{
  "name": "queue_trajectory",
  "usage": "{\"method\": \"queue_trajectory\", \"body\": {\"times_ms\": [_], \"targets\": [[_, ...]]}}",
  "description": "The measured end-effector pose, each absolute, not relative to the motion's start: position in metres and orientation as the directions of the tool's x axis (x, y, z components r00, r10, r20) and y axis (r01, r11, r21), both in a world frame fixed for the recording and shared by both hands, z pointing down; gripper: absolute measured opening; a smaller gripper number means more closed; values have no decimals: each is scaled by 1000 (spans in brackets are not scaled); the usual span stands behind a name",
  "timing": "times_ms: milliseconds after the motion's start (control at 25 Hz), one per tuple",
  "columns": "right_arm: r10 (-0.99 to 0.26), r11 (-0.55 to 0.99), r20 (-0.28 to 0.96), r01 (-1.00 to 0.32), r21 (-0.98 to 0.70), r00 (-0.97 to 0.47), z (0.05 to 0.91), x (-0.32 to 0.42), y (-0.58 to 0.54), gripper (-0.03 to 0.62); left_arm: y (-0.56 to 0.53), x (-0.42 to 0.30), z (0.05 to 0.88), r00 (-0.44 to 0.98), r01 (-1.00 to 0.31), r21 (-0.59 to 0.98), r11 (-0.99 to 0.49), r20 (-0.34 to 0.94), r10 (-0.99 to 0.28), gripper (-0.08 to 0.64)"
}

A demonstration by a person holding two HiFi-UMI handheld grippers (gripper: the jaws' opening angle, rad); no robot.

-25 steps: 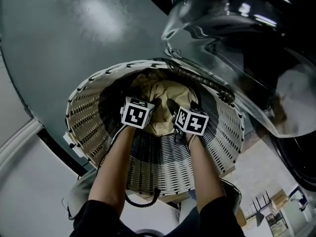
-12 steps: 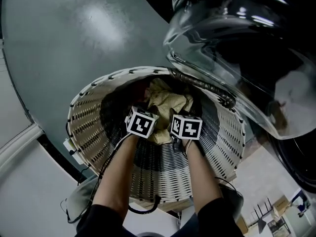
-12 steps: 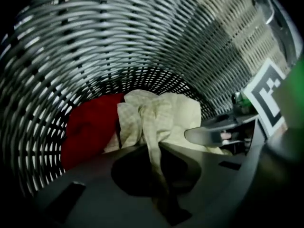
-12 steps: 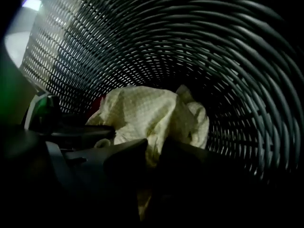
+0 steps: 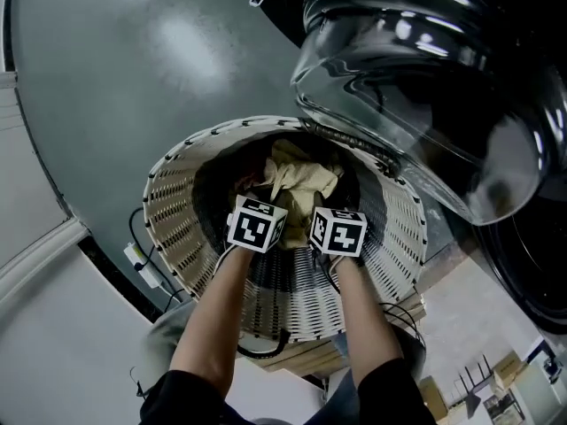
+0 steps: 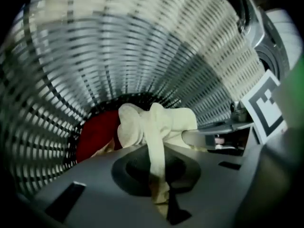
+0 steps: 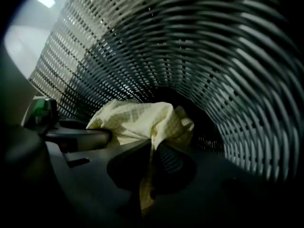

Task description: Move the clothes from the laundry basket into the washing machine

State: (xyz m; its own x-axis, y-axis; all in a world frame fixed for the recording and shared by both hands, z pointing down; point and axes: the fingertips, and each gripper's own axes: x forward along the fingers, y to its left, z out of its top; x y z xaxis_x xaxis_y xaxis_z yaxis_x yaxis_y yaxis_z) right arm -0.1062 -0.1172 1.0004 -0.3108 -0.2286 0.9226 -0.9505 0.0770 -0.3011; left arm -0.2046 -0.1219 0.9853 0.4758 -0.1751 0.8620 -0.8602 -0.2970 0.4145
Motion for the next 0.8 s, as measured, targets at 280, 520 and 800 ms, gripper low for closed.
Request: {"method": "queue_trajectory", "body": {"times_ms": [280, 520, 800], "targets": [[-306, 91, 900, -951, -296, -310, 947, -105, -127, 18, -137, -203, 929, 485, -855, 398, -332, 839, -246, 29], [-350, 111, 876, -943, -313, -332, 896, -104, -133, 18, -142, -201, 877, 491, -854, 381, -356, 816, -304, 31], [-401, 165, 846, -936, -310, -351, 833, -105, -134, 18, -141, -202, 816, 488, -853, 348, -388, 796, -359, 29]]}}
